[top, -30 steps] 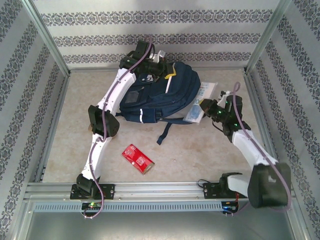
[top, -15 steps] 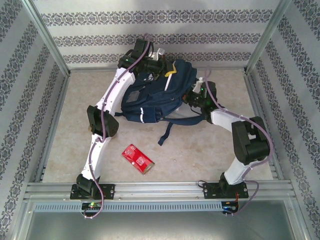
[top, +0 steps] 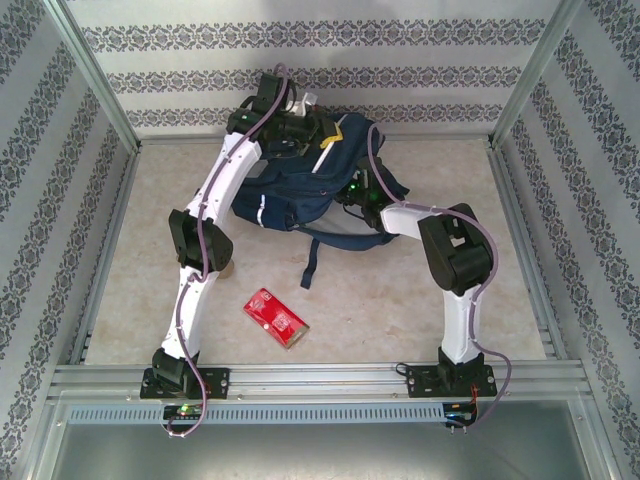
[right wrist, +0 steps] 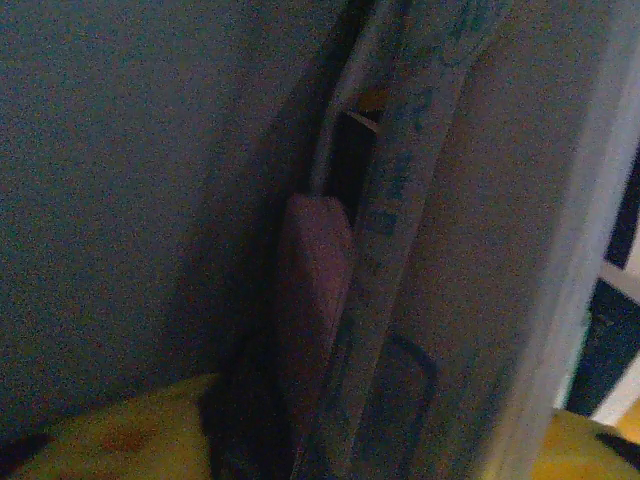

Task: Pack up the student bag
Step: Place the loose stationery in the student bag, then place the student bag at the top-center of the table.

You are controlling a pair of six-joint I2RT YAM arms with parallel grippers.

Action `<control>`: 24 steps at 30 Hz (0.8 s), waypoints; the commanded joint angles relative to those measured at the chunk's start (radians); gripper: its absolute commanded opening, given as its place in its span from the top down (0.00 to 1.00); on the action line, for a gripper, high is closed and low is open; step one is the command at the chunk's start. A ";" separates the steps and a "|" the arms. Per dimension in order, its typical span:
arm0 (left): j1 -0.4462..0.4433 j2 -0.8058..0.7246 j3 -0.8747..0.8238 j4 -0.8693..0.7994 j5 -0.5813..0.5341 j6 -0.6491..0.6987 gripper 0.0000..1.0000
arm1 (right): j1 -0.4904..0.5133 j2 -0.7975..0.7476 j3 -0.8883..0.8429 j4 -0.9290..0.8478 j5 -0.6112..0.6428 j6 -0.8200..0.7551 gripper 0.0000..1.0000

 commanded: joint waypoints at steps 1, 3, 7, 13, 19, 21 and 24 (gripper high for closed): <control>-0.015 -0.084 0.048 0.189 0.126 -0.034 1.00 | 0.023 0.016 0.030 0.055 0.030 0.008 0.32; -0.002 -0.085 0.047 0.180 0.123 -0.030 1.00 | 0.009 -0.008 0.012 0.050 0.024 -0.010 0.26; 0.024 -0.089 0.047 0.147 0.107 -0.010 1.00 | -0.028 -0.094 -0.079 0.064 0.008 -0.040 0.13; 0.062 -0.073 0.048 0.095 0.082 0.034 1.00 | -0.062 -0.301 -0.203 -0.118 0.005 -0.212 0.05; 0.065 -0.042 0.048 0.069 0.063 0.063 1.00 | -0.062 -0.527 -0.323 -0.395 0.130 -0.377 0.05; 0.057 -0.029 0.048 0.070 0.061 0.064 1.00 | -0.066 -0.595 -0.364 -0.477 0.193 -0.410 0.06; 0.039 -0.008 0.050 0.064 0.052 0.070 1.00 | -0.070 -0.722 -0.439 -0.577 0.320 -0.429 0.09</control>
